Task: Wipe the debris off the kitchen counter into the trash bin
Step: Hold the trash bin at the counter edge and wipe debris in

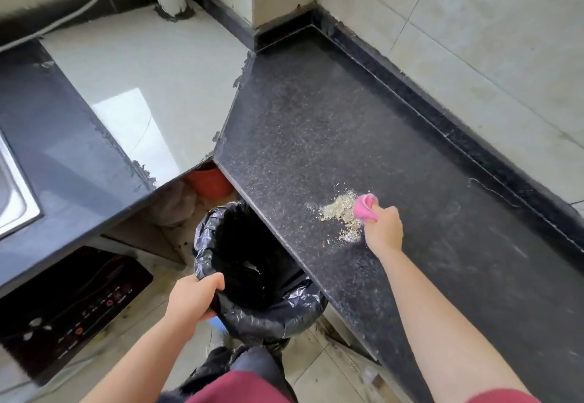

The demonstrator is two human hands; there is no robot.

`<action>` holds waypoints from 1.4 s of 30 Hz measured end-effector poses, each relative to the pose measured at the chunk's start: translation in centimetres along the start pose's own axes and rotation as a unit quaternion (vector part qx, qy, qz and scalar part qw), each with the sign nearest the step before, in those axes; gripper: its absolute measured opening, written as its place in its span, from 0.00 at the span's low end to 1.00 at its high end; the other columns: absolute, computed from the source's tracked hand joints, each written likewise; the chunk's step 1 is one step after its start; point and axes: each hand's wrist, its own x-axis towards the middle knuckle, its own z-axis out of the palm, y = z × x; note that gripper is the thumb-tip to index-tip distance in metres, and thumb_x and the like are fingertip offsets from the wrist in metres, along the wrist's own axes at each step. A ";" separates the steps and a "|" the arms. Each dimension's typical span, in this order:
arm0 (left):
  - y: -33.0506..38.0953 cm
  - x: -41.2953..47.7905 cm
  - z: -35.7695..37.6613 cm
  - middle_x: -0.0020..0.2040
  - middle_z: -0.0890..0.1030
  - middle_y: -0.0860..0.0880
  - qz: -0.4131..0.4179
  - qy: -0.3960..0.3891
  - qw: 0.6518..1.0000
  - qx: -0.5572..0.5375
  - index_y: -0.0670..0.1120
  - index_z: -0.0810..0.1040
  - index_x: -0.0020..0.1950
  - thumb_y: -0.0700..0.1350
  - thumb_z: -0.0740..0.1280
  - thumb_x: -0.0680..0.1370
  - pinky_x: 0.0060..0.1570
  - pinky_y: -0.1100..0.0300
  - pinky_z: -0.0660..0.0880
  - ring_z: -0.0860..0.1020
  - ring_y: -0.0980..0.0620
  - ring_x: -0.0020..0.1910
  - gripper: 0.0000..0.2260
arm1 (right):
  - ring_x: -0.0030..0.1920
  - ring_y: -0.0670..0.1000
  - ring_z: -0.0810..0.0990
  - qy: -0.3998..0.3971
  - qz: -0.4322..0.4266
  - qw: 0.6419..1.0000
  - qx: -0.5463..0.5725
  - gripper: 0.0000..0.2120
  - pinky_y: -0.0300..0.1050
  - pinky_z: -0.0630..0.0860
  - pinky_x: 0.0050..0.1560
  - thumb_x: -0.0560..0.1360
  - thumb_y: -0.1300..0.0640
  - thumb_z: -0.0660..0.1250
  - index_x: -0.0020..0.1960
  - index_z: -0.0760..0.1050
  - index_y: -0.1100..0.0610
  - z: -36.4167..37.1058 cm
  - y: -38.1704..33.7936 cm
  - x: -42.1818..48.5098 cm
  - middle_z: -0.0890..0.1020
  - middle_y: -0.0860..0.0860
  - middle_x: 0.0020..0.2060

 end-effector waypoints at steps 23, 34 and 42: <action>1.3 -1.4 0.2 0.32 0.72 0.45 0.005 0.009 1.000 0.028 0.39 0.72 0.38 0.38 0.68 0.68 0.43 0.49 0.81 0.76 0.45 0.27 0.05 | 0.48 0.64 0.79 -0.018 -0.018 0.995 0.094 0.15 0.51 0.74 0.48 0.76 0.56 0.57 0.51 0.79 0.62 -3.7 -0.6 4.3 0.82 0.64 0.45; 1.6 -0.6 0.4 0.35 0.79 0.44 -0.005 0.004 1.000 0.023 0.34 0.79 0.47 0.38 0.68 0.68 0.42 0.50 0.82 0.80 0.45 0.31 0.10 | 0.44 0.55 0.72 -0.133 -0.166 0.977 -0.034 0.23 0.47 0.70 0.51 0.82 0.54 0.56 0.75 0.60 0.44 1.7 -2.6 4.1 0.69 0.55 0.48; 2.0 -0.9 -0.1 0.37 0.81 0.42 0.003 -0.018 1.000 0.022 0.33 0.78 0.51 0.39 0.69 0.67 0.43 0.47 0.82 0.82 0.43 0.32 0.15 | 0.45 0.56 0.76 -0.234 -0.259 0.937 0.003 0.26 0.52 0.74 0.56 0.80 0.59 0.58 0.74 0.61 0.39 6.0 -3.8 -7.6 0.68 0.52 0.47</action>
